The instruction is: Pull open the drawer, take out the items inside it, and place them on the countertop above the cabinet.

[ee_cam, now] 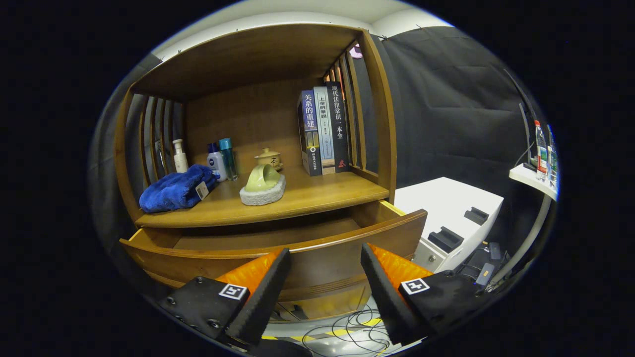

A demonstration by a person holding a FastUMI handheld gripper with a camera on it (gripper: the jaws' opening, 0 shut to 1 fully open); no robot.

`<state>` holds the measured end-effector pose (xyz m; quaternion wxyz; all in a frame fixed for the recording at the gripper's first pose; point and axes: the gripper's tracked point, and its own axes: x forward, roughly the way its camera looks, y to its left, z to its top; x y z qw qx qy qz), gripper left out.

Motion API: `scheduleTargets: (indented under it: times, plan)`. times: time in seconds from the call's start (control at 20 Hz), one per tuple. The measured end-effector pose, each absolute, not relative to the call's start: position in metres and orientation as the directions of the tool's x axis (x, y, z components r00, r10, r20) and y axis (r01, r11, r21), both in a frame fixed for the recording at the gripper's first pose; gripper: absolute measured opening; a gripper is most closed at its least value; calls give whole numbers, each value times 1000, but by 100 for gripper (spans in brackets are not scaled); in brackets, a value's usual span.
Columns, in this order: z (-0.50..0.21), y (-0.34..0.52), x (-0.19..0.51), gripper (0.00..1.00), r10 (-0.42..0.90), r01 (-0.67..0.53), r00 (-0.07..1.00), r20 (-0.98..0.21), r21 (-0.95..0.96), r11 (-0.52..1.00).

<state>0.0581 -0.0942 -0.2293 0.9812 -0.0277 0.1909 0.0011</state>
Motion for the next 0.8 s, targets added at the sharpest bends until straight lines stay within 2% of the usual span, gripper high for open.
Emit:
scheduleTargets:
  times: [0.8]
  plan:
    - [-235, -85, 98, 97, -6, -1, 921, -390, -18, 1000]
